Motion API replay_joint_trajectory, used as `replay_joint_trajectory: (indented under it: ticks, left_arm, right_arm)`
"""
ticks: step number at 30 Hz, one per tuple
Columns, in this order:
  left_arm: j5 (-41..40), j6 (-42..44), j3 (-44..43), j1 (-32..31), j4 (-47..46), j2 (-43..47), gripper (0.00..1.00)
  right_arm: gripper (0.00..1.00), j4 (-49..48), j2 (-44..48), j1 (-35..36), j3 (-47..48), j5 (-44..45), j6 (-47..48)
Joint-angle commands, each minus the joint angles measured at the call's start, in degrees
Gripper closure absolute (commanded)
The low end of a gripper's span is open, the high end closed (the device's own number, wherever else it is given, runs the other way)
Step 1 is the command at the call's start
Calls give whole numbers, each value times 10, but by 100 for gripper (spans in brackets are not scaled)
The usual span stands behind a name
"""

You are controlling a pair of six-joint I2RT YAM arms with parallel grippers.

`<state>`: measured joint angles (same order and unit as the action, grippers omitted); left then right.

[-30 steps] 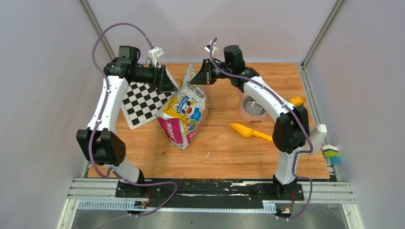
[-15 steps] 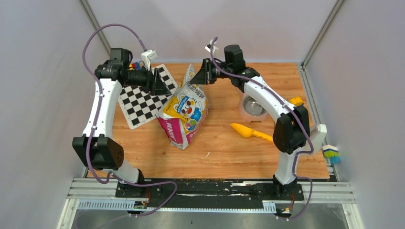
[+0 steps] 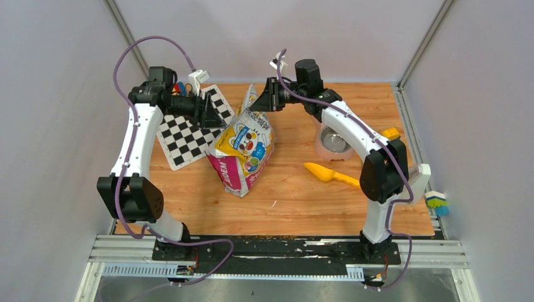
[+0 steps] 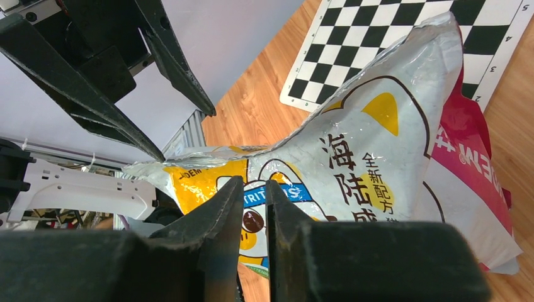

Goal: Serve the pet food
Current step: Open the pet food bag at the center of the board.

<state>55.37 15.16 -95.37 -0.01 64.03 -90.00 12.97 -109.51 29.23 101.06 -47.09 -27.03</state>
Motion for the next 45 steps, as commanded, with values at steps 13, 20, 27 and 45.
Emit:
replay_joint_trajectory:
  ticks: [13, 20, 27, 45]
  left_arm:
    - [21, 9, 8, -19, -10, -4, 36]
    - [21, 8, 14, -22, -12, -3, 44]
    - [22, 5, 31, -24, -22, 3, 54]
    - [31, -11, 45, -24, -43, 12, 61]
  right_arm:
    - [56, -8, 32, 7, 6, -17, -32]
    - [54, -8, 37, 25, 5, -24, -35]
    - [54, -3, 34, 41, -1, -8, -38]
    - [55, 0, 10, 60, -18, 13, -62]
